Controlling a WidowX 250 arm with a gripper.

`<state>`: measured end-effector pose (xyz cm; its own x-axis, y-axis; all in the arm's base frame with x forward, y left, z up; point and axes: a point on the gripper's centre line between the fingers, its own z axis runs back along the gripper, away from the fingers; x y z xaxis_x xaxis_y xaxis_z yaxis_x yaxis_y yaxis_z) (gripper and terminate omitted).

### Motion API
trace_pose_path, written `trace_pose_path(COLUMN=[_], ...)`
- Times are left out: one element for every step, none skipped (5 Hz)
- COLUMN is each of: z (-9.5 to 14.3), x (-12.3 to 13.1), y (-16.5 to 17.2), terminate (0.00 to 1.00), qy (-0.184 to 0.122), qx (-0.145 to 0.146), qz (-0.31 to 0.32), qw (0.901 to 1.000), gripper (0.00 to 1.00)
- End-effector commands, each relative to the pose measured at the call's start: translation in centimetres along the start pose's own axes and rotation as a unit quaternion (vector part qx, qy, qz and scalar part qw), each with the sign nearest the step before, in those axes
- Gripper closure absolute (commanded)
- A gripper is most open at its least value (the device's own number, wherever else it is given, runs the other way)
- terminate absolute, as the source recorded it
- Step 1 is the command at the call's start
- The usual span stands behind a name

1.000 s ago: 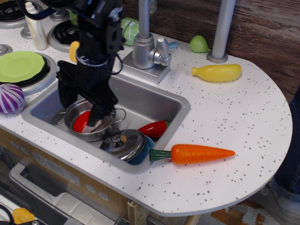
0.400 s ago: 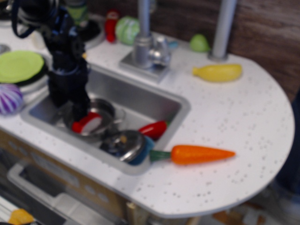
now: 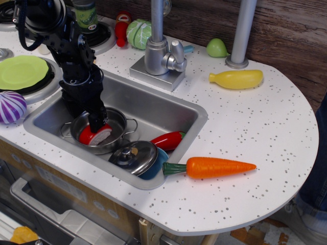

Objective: Take sushi out of pan

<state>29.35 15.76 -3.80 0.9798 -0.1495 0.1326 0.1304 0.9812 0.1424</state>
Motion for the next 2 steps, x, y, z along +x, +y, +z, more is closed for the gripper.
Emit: trace_pose_path(z=[0.14, 0.95], x=[0.06, 0.19], y=[-0.22, -1.00], terminate=[0.00, 0.00], qy=[-0.012, -0.005], qx=[0.004, 0.004], qz=[-0.010, -0.005], qw=[0.9999, 1.0000], gripper=[0.00, 0.00])
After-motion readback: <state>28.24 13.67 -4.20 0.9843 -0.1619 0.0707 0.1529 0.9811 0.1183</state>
